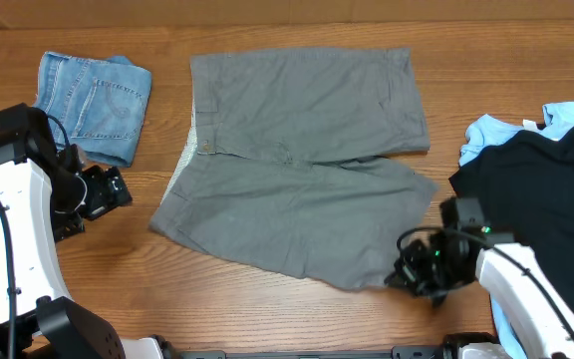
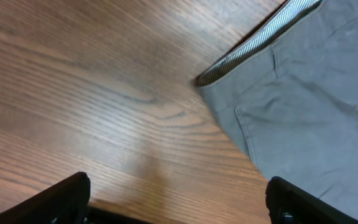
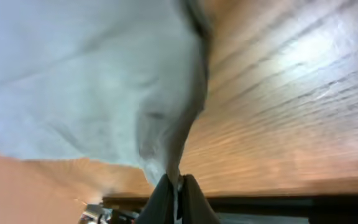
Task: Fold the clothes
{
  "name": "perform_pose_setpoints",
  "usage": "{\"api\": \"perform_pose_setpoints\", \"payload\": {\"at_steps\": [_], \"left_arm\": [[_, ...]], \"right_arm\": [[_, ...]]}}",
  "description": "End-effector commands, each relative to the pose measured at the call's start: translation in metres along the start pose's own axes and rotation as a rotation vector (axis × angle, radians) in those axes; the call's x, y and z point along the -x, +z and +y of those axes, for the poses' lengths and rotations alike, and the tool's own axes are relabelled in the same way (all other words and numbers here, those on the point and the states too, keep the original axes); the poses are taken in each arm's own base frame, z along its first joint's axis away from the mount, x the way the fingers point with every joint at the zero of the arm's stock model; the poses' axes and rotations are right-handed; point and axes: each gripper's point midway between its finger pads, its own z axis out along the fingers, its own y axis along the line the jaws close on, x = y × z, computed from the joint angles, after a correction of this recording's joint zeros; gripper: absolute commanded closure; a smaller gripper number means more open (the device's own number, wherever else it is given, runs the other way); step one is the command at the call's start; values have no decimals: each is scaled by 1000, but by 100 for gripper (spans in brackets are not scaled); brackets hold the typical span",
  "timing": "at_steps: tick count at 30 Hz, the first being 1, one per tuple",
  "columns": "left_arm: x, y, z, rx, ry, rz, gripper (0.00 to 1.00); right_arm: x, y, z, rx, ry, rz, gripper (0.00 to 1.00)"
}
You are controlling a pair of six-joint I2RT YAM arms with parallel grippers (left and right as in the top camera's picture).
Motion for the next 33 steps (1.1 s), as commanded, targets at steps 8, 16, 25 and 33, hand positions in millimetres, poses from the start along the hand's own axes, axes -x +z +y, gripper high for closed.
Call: {"api": "perform_pose_setpoints", "payload": {"at_steps": [8,16,25,33], "left_arm": [[-14,35,-6,-54,-15,54,3],[-9,86,-1,-57,-105,19,4],[-14,138,1,-69,-137,78,15],[-2,160,-19,-192,-112,78,21]], "right_arm": [[24,-71,80,143,-256,-218,96],[23,-72,87,176,-272,-212,96],[23,-72,86,176,-272,-211,96],[23,-72,86,176,-268,-211,96]]}}
